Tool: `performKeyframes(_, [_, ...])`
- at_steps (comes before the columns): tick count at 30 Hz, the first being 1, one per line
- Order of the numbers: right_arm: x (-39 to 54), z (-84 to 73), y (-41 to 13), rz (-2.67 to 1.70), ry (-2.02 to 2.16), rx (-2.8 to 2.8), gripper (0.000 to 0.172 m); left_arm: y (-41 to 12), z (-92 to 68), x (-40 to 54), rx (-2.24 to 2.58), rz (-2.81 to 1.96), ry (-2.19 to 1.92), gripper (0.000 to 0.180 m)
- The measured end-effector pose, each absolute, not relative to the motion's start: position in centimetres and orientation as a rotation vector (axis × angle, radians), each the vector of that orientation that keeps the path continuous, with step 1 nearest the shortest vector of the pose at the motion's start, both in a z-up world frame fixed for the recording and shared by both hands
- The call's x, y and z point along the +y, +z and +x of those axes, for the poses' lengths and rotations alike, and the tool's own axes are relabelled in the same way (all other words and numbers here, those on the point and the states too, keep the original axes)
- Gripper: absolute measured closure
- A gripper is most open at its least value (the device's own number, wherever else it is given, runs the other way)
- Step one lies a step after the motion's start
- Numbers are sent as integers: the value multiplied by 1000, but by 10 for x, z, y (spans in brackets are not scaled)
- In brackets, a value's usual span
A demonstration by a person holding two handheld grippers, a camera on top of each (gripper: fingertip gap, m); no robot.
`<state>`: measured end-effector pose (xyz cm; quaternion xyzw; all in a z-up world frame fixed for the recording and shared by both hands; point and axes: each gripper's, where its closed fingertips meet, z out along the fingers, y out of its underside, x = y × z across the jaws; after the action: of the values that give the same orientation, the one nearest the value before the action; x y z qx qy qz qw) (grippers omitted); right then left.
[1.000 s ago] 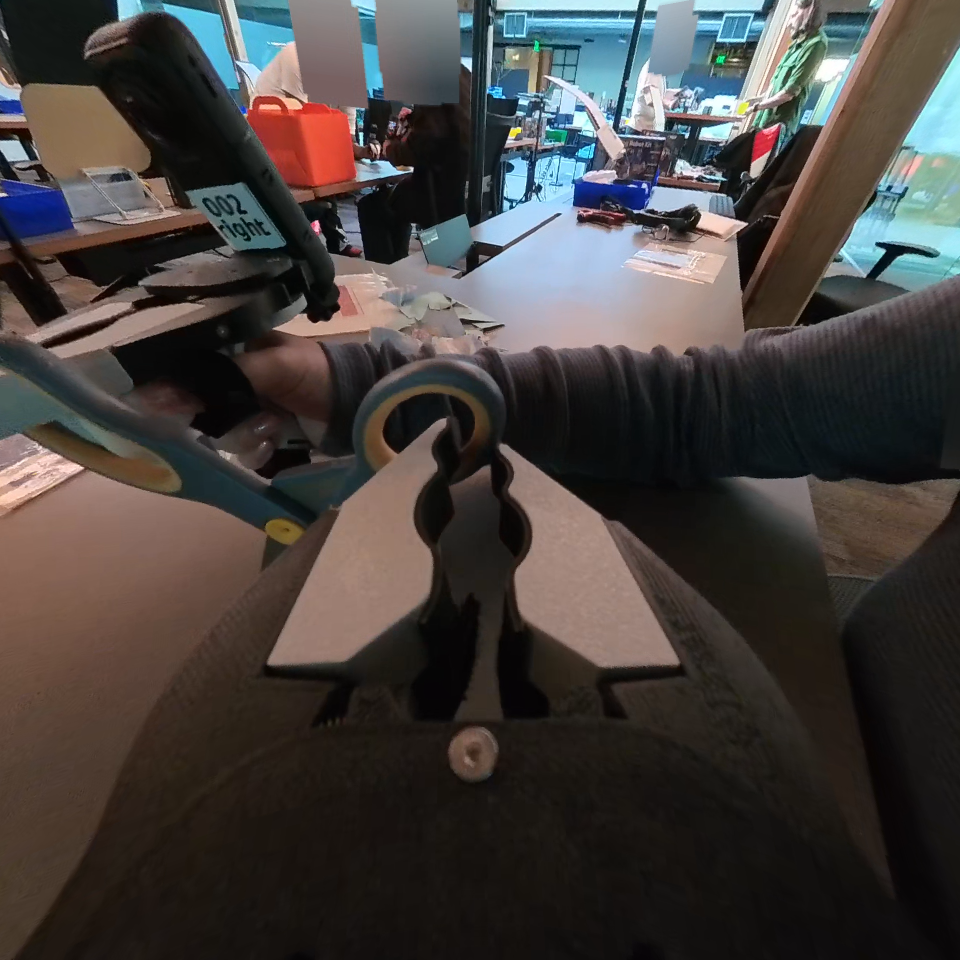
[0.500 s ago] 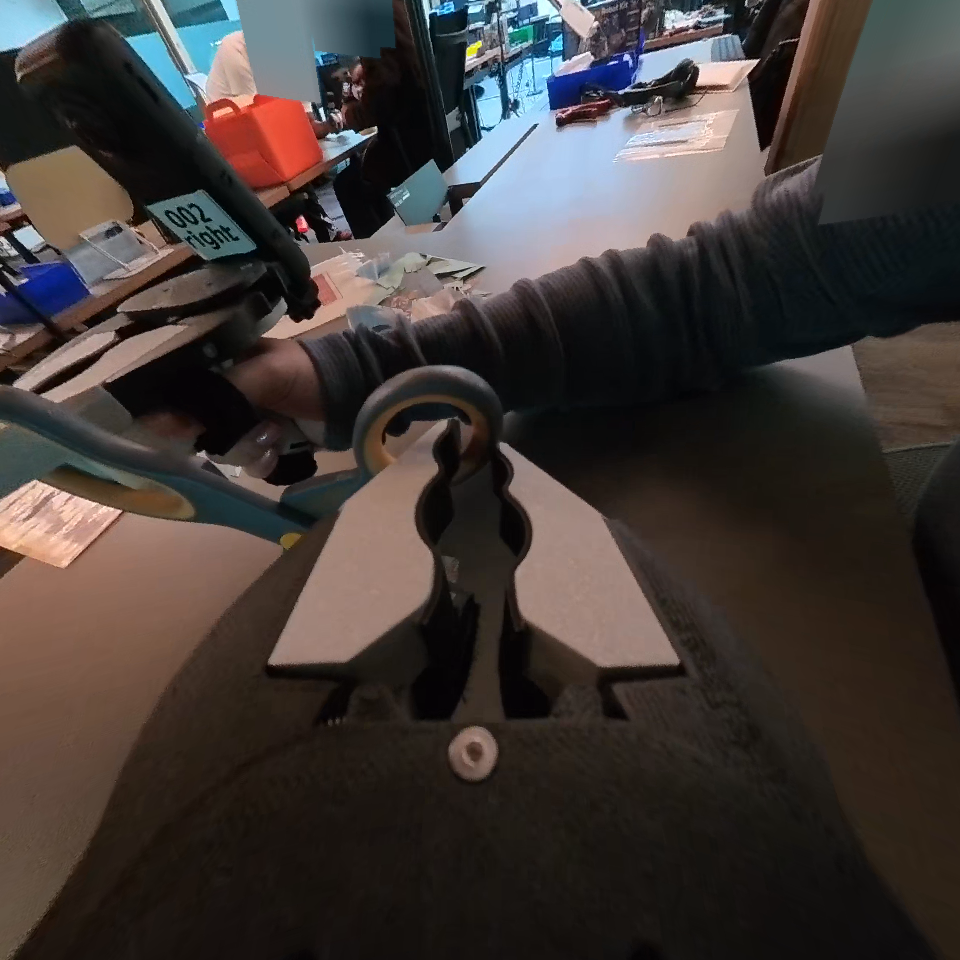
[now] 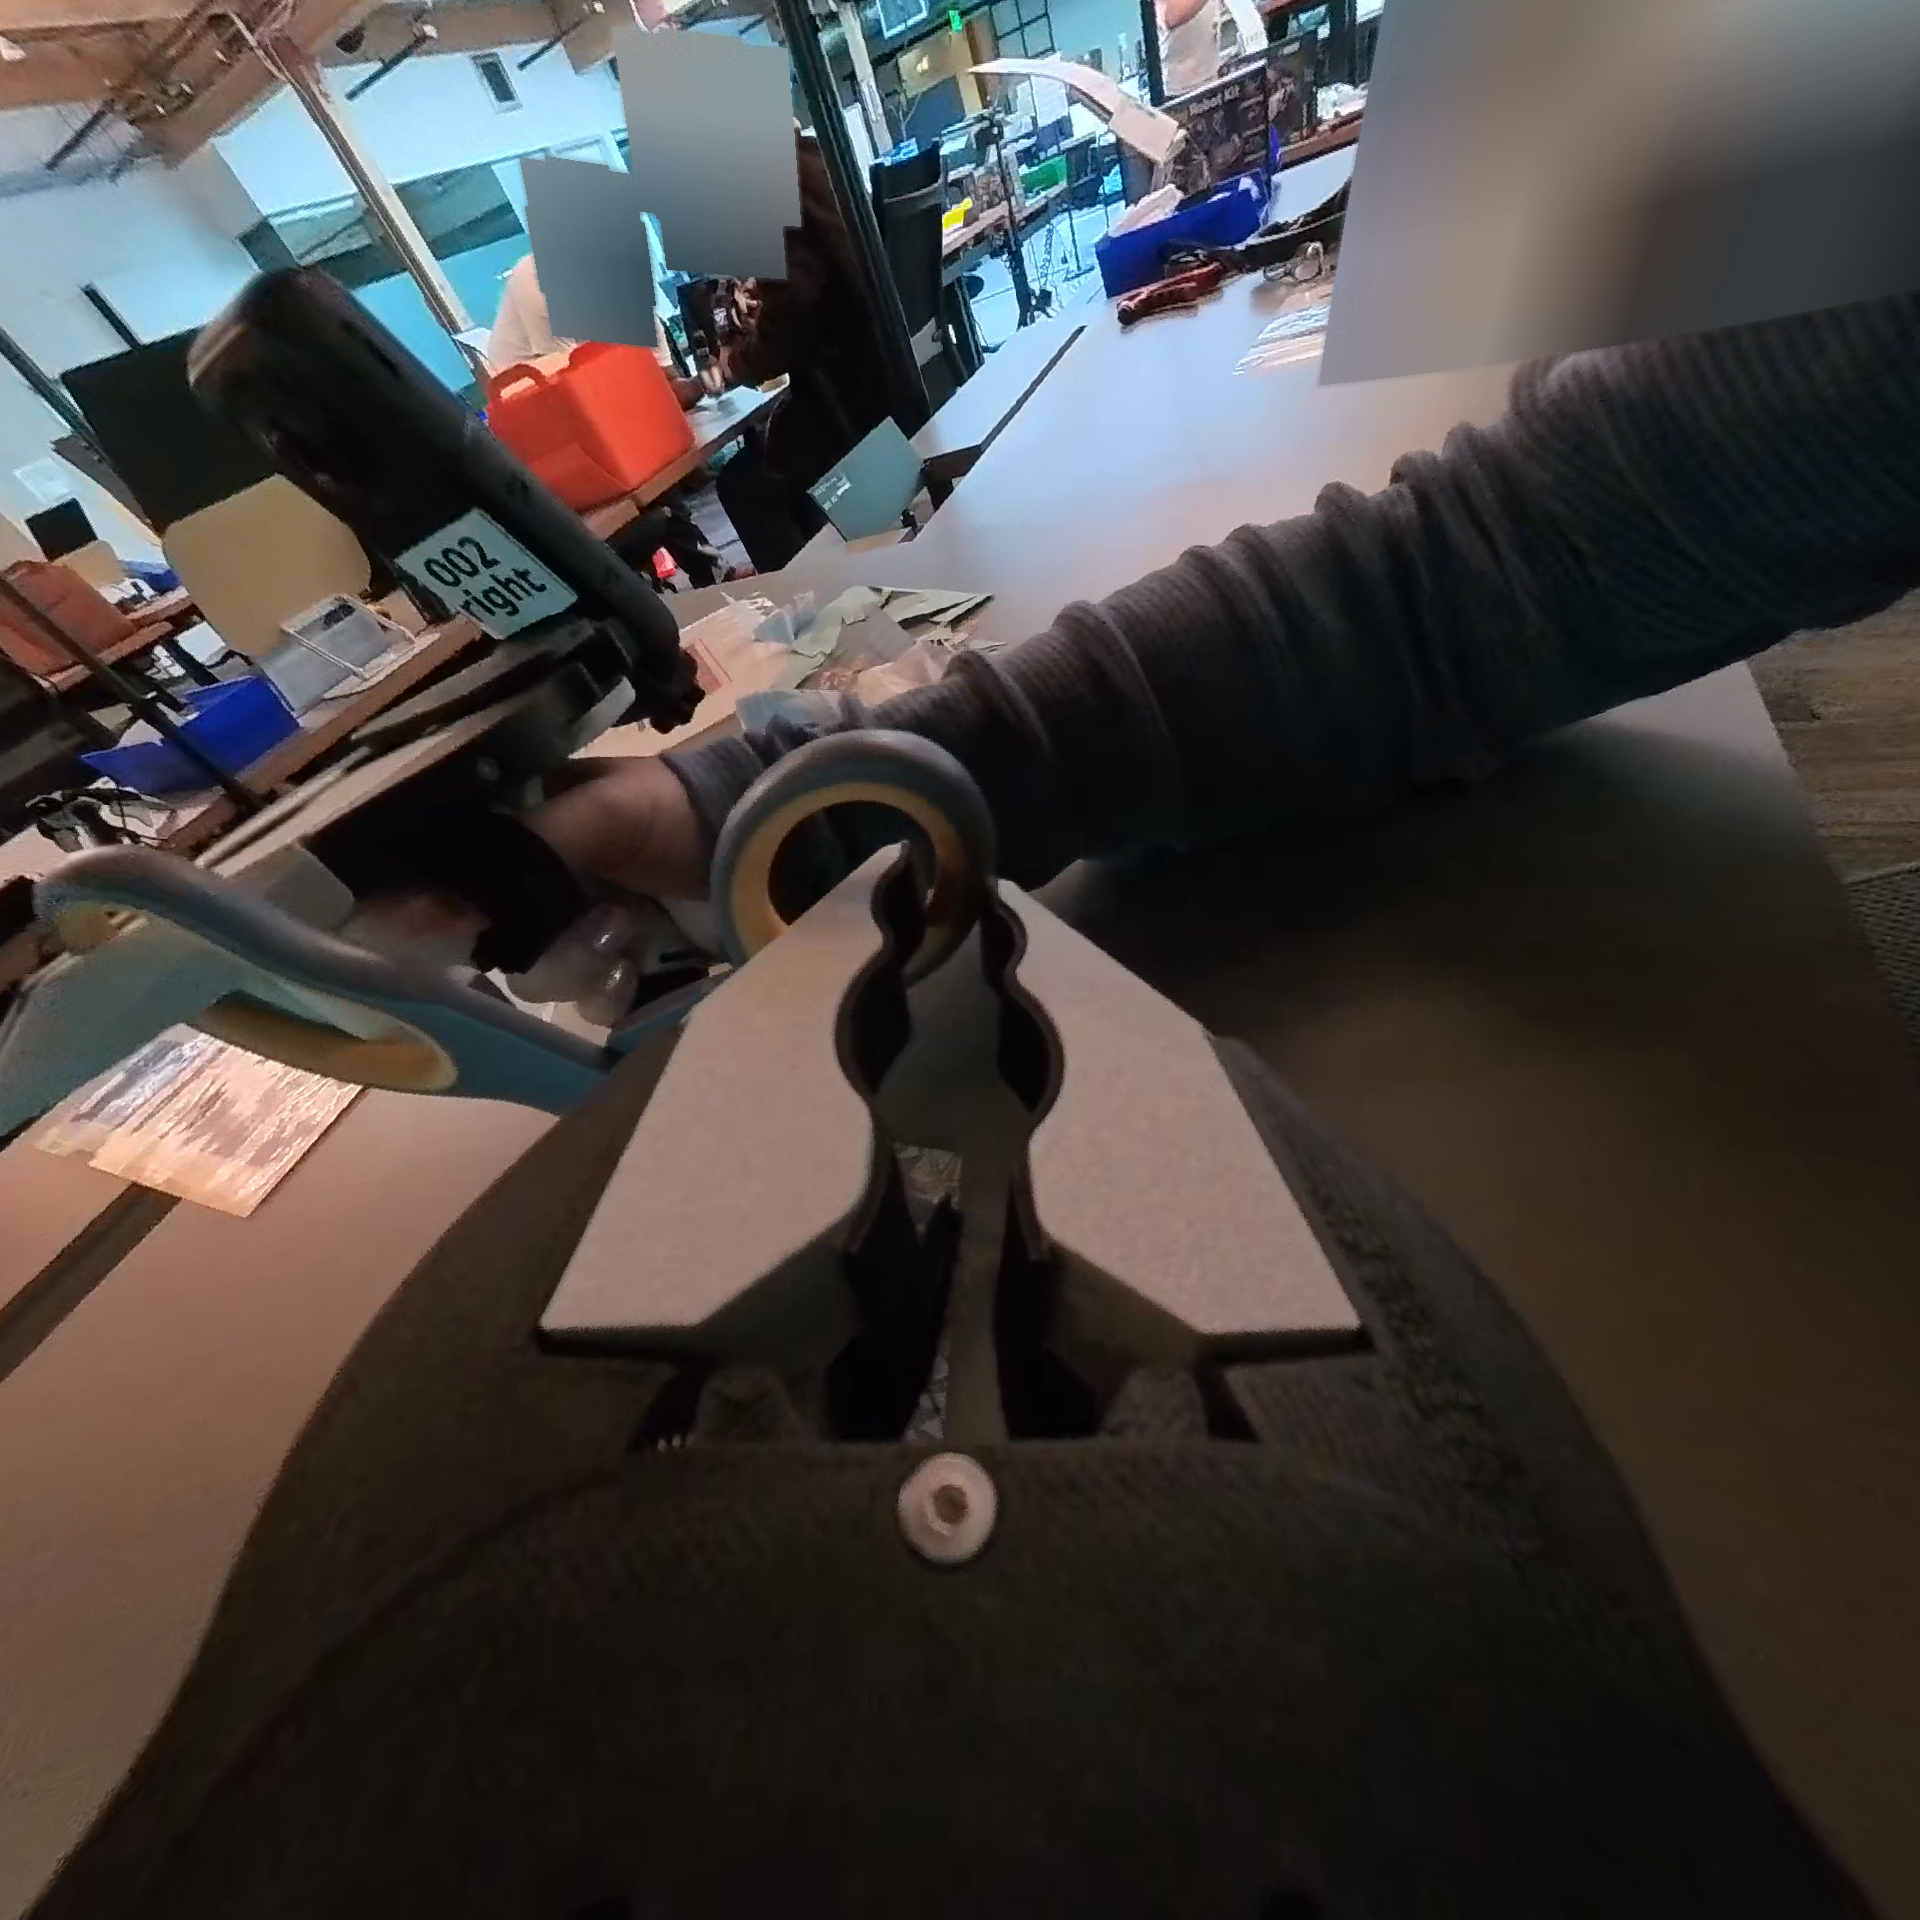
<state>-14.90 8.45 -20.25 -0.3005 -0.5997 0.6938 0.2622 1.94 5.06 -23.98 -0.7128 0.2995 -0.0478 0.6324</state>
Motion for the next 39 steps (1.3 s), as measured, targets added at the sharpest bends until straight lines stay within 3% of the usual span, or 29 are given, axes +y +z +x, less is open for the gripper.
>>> performKeyframes(39, [63,-120,-178,-813,1785,-1547,172,-204,17,39,622,-1441,-115,174])
